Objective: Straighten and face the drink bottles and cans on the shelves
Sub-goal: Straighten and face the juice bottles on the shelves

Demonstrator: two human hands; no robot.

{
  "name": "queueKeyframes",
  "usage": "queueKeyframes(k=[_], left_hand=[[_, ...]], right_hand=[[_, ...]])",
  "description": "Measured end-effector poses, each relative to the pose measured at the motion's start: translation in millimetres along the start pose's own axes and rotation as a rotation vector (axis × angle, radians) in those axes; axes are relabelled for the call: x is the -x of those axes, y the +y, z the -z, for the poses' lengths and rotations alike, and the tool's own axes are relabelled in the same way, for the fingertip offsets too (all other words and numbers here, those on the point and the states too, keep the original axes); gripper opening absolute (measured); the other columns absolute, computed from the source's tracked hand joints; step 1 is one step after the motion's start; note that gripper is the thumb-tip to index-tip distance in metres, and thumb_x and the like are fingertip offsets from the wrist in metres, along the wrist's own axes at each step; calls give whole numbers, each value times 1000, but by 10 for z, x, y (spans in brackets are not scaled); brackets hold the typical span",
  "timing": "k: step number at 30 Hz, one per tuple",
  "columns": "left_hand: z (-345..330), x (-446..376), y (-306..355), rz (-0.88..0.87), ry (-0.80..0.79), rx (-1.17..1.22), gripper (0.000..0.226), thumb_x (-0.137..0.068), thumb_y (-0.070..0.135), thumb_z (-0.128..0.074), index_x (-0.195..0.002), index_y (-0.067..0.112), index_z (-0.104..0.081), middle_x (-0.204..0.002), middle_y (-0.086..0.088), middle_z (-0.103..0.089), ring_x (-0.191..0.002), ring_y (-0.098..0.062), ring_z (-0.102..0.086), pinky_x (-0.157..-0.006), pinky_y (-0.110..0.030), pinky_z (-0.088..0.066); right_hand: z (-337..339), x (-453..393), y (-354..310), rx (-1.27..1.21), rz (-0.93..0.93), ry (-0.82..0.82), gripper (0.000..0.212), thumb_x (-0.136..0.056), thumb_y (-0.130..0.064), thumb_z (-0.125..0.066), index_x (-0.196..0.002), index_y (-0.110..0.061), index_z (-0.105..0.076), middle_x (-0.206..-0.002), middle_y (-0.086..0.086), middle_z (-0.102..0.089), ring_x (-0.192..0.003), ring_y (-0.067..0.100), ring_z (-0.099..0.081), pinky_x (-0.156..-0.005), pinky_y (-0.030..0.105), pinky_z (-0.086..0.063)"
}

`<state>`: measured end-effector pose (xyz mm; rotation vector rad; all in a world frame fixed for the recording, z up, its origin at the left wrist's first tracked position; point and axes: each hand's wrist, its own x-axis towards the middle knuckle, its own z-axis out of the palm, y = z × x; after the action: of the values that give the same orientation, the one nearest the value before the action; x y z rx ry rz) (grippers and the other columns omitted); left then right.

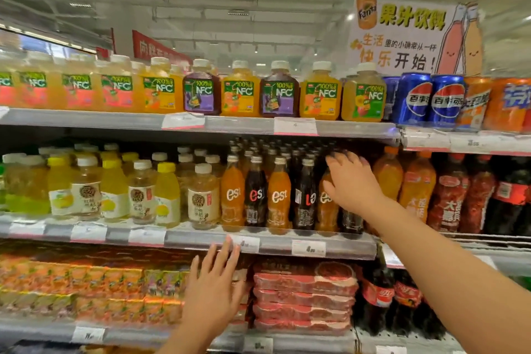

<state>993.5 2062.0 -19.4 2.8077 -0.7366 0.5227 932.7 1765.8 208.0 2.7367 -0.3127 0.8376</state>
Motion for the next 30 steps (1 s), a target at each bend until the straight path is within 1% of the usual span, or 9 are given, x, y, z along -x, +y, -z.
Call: queueKeyframes(k=[3, 6, 9, 14, 18, 20, 24, 26, 30], left_hand=[[14, -46, -53, -72, 39, 32, 75, -88, 56, -45, -155, 24, -43, -162, -3, -38, -141, -34, -48, -113, -51, -25], [-21, -87, -55, -85, 74, 25, 75, -84, 55, -45, -150, 20, -51, -157, -7, -47, -135, -38, -54, -109, -52, -29], [28, -83, -74, -120, 62, -3, 74, -83, 54, -43, -145, 17, -58, -151, -10, -53, -129, -40, -57, -107, -54, -30], [160, -113, -85, -141, 65, -37, 70, -78, 52, -46, -132, 15, -69, -138, -11, -64, -121, -41, -64, -97, -61, -51], [381, -183, -42, -134, -8, -49, 65, -91, 54, -43, -149, 24, -50, -153, -2, -49, -140, -31, -45, -116, -49, -36], [510, -272, -9, -160, 85, -21, 53, -95, 53, -37, -139, 28, -56, -139, 4, -56, -128, -20, -50, -106, -38, -42], [966, -597, 151, -221, 403, 127, 28, -93, 36, -59, -116, 26, -71, -109, 11, -65, -98, -11, -59, -82, -28, -52], [1175, -779, 278, -191, 489, 210, 34, -92, 30, -62, -126, 26, -65, -118, 11, -63, -102, -9, -59, -79, -25, -52], [1466, -1209, 493, -54, 489, 259, 57, -98, 33, -57, -152, 28, -40, -152, 9, -45, -120, -12, -59, -81, -29, -57]], right_hand=[[3, -15, -66, 17, -52, 49, 48, -96, -34, -53, -140, -15, -50, -139, 7, -58, -132, 28, -48, -112, 45, -35], [89, 10, -129, -12, -75, 72, 30, -97, -30, -58, -124, -17, -53, -120, 5, -66, -111, 27, -60, -88, 41, -47], [194, 26, -158, -98, -115, 104, 22, -97, -29, -60, -115, -20, -53, -110, 2, -64, -97, 26, -63, -67, 35, -42], [303, 22, -130, -301, -177, -37, 32, -93, -36, -67, -120, -20, -62, -112, 1, -65, -102, 23, -62, -77, 34, -47], [351, 56, -37, -326, -180, -61, 35, -91, -41, -70, -118, -18, -67, -110, 4, -66, -104, 25, -63, -76, 29, -42], [380, 84, -1, -290, -146, -72, 40, -92, -44, -69, -120, -16, -66, -108, 4, -65, -103, 26, -63, -74, 29, -40], [409, 143, 122, -249, -71, -30, 27, -94, -49, -63, -100, -24, -59, -92, -7, -57, -88, 21, -62, -67, 34, -46], [464, 149, 225, -249, -50, 23, 26, -95, -53, -59, -93, -28, -54, -88, -10, -55, -81, 17, -58, -66, 37, -49], [599, 102, 419, -325, 49, 56, 33, -95, -60, -50, -100, -29, -58, -86, -12, -63, -80, 11, -60, -71, 38, -54]])
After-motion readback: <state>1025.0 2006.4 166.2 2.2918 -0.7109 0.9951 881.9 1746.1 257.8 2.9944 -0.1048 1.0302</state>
